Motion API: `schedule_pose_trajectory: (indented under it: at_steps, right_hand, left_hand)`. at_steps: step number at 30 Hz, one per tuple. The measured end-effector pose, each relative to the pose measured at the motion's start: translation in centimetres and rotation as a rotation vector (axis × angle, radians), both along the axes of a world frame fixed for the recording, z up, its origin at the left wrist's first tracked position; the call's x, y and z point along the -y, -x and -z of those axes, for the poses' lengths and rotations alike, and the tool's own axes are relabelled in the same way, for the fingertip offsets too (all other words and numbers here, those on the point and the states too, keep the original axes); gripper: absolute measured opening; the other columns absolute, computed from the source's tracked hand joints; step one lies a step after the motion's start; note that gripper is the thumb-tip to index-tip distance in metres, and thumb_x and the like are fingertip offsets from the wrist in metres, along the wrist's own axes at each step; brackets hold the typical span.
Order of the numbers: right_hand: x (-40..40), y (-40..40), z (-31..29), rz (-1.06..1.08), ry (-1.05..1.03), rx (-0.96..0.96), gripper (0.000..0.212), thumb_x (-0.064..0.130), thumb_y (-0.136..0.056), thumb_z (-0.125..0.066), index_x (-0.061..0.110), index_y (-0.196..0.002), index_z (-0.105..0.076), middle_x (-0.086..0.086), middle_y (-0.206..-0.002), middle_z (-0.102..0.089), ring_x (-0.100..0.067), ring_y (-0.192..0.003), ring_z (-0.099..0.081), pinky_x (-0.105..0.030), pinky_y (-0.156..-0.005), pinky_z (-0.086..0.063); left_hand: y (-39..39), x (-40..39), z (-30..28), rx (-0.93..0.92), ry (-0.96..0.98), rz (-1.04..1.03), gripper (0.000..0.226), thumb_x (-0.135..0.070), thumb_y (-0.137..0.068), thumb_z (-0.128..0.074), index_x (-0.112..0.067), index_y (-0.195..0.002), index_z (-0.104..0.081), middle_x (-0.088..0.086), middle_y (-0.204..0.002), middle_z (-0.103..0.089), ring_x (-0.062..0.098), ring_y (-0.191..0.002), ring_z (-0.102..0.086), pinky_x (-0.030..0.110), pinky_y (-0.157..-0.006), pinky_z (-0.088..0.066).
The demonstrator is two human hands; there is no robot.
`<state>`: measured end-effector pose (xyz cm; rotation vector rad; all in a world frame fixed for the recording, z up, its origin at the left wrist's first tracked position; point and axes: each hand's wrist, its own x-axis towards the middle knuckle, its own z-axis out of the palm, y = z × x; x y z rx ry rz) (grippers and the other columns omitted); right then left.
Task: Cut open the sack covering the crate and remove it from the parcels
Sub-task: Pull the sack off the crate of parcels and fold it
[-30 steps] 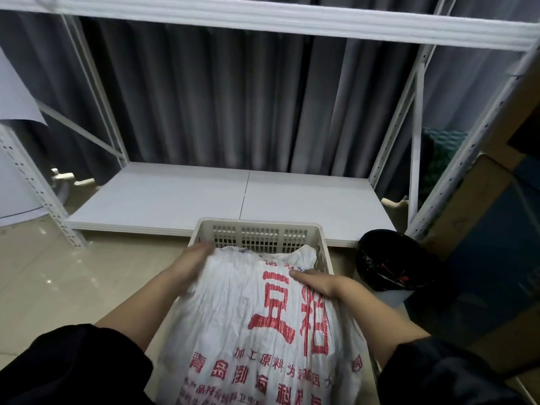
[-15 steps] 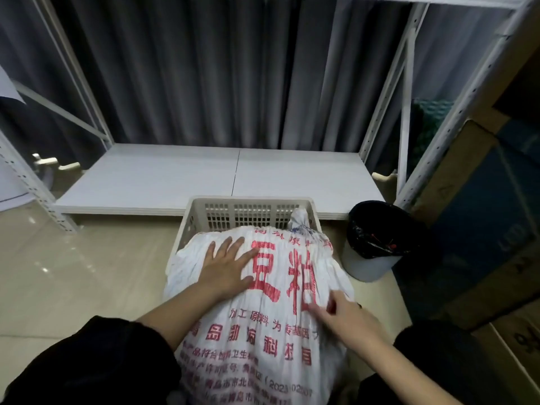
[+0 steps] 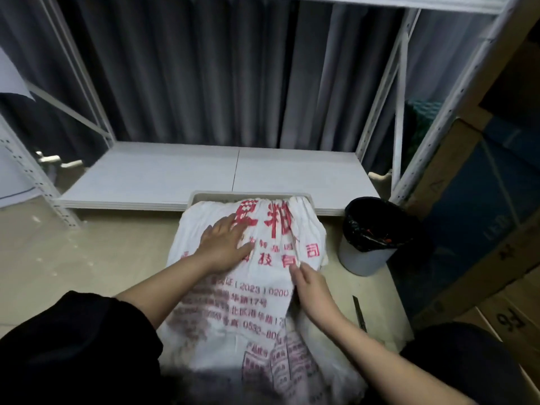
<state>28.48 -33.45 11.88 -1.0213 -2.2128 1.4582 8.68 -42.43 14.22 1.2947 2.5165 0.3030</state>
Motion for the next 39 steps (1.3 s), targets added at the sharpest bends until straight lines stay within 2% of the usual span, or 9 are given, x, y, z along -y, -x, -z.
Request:
schedule_pose_trajectory:
  at_steps: [6, 9, 11, 13, 17, 20, 24, 32, 39]
  right_hand:
    - [-4.9, 8.7, -4.7, 0.125, 0.108, -0.119, 0.035, 0.029, -0.099, -0.036, 0.006, -0.097, -0.062, -0.010, -0.094, -0.067, -0.025, -0.088, -0.063, -0.034, -0.079, -0.051]
    - [-7.2, 11.7, -5.2, 0.192, 0.246, -0.128, 0.037, 0.027, -0.096, -0.038, 0.002, -0.100, -0.065, -0.017, -0.097, -0.070, -0.032, -0.093, -0.066, -0.046, -0.086, -0.054]
    - [-8.4, 12.9, -5.3, 0.251, 0.316, -0.130, 0.029, 0.023, -0.093, -0.042, 0.003, -0.097, -0.062, -0.014, -0.087, -0.068, -0.030, -0.085, -0.066, -0.045, -0.076, -0.054]
    - [-9.0, 13.6, -5.5, 0.283, 0.414, -0.139, 0.023, 0.021, -0.092, -0.048, 0.003, -0.097, -0.062, -0.011, -0.081, -0.065, -0.028, -0.078, -0.064, -0.038, -0.067, -0.051]
    - [-9.9, 14.4, -4.9, 0.344, 0.445, -0.144, 0.025, 0.019, -0.088, -0.049, 0.003, -0.095, -0.066, -0.015, -0.093, -0.070, -0.030, -0.087, -0.066, -0.041, -0.076, -0.054]
    - [-10.4, 13.7, -5.2, 0.364, 0.431, -0.133, 0.025, 0.021, -0.086, -0.049, 0.006, -0.092, -0.068, -0.007, -0.085, -0.067, -0.024, -0.075, -0.063, -0.033, -0.070, -0.053]
    - [-12.0, 13.0, -5.1, 0.402, 0.441, -0.115, 0.025, 0.015, -0.093, -0.045, 0.000, -0.105, -0.061, -0.009, -0.080, -0.061, -0.024, -0.068, -0.056, -0.026, -0.054, -0.043]
    - [-13.0, 12.7, -4.3, 0.454, 0.441, -0.053, 0.030, 0.015, -0.090, -0.047, -0.001, -0.111, -0.060, -0.016, -0.098, -0.067, -0.031, -0.087, -0.064, -0.034, -0.067, -0.049]
    - [-13.1, 12.6, -4.5, 0.492, 0.521, -0.145, 0.028, 0.008, -0.089, -0.047, -0.002, -0.112, -0.060, -0.015, -0.097, -0.066, -0.031, -0.087, -0.064, -0.037, -0.073, -0.054]
  left_hand:
    - [-1.1, 2.2, -4.3, 0.178, -0.249, -0.032, 0.069, -0.059, -0.091, -0.044, -0.029, -0.149, -0.023, -0.001, -0.157, -0.025, 0.021, -0.140, -0.032, 0.040, -0.115, -0.027]
    - [-1.5, 4.5, -5.2, 0.037, -0.134, 0.018, 0.094, -0.072, -0.076, -0.053, -0.028, -0.150, -0.016, -0.003, -0.158, -0.018, 0.019, -0.141, -0.030, 0.037, -0.114, -0.027]
    - [-2.0, 5.6, -4.8, -0.056, -0.087, 0.058, 0.108, -0.083, -0.061, -0.053, -0.025, -0.146, -0.020, -0.002, -0.157, -0.020, 0.021, -0.139, -0.032, 0.035, -0.112, -0.029]
    - [-3.1, 6.3, -3.6, -0.046, -0.110, 0.086, 0.097, -0.080, -0.060, -0.055, -0.023, -0.133, -0.030, -0.002, -0.150, -0.026, 0.020, -0.130, -0.042, 0.033, -0.103, -0.038]
    - [-4.1, 6.3, -0.7, -0.179, -0.081, 0.171, 0.074, -0.071, -0.065, -0.050, -0.020, -0.118, -0.041, 0.002, -0.146, -0.032, 0.022, -0.126, -0.045, 0.032, -0.098, -0.042]
    - [-3.5, 5.9, -0.2, -0.146, -0.157, 0.128, 0.054, -0.060, -0.074, -0.052, -0.018, -0.106, -0.047, -0.002, -0.130, -0.041, 0.023, -0.106, -0.055, 0.031, -0.079, -0.047]
    - [-3.3, 5.9, -0.2, -0.149, -0.144, 0.076, 0.038, -0.053, -0.089, -0.051, -0.024, -0.114, -0.051, -0.008, -0.131, -0.041, 0.019, -0.100, -0.058, 0.029, -0.074, -0.043]
    - [-3.6, 4.7, 1.1, -0.308, -0.343, 0.131, 0.035, -0.045, -0.091, -0.034, -0.019, -0.091, -0.058, -0.003, -0.102, -0.055, 0.019, -0.072, -0.061, 0.025, -0.051, -0.035]
    - [-3.3, 2.7, 0.9, -0.406, -0.292, 0.201, 0.054, -0.055, -0.087, -0.019, -0.016, -0.099, -0.053, 0.001, -0.104, -0.053, 0.018, -0.088, -0.056, 0.031, -0.059, -0.045]
